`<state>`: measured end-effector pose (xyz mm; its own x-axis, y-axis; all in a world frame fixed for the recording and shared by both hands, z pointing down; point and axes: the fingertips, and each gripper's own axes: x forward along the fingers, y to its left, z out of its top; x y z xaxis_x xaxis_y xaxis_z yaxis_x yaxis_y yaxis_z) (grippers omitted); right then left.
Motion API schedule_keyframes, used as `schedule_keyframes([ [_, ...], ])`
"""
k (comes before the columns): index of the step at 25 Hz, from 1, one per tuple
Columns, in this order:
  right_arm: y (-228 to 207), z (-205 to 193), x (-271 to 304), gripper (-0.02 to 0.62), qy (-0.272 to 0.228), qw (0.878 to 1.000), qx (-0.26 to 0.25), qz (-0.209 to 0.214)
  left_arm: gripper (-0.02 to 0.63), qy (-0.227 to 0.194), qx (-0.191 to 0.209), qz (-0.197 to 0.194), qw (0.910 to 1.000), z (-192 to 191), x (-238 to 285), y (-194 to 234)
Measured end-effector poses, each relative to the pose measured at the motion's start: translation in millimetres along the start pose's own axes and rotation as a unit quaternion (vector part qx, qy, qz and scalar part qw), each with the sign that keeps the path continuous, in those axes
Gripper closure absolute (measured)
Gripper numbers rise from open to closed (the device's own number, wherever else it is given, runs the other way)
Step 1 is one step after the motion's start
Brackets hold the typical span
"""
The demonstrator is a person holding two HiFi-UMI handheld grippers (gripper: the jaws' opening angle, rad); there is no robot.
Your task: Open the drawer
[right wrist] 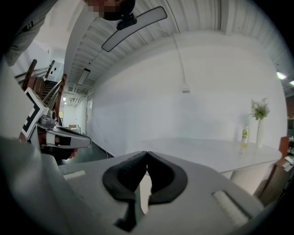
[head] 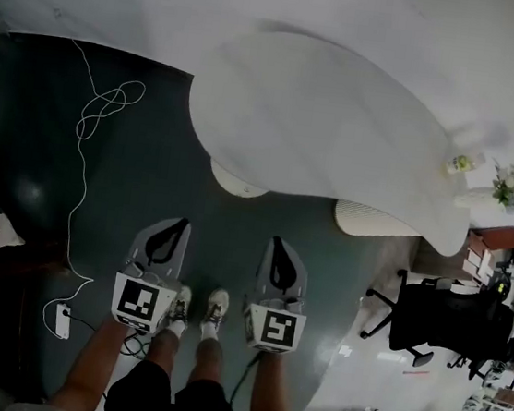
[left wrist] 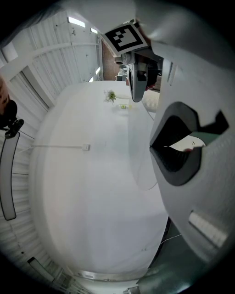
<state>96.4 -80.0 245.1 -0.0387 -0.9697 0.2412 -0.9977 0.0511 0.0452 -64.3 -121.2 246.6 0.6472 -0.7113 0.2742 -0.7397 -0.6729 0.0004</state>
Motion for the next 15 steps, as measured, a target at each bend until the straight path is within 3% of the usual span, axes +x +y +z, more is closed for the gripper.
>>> schedule_keyframes([
  [15, -19, -197, 98, 0.592, 0.029, 0.999, 0.009, 0.036, 0.597, 0.036, -0.01, 0.042, 0.9984, -180, 93, 9],
])
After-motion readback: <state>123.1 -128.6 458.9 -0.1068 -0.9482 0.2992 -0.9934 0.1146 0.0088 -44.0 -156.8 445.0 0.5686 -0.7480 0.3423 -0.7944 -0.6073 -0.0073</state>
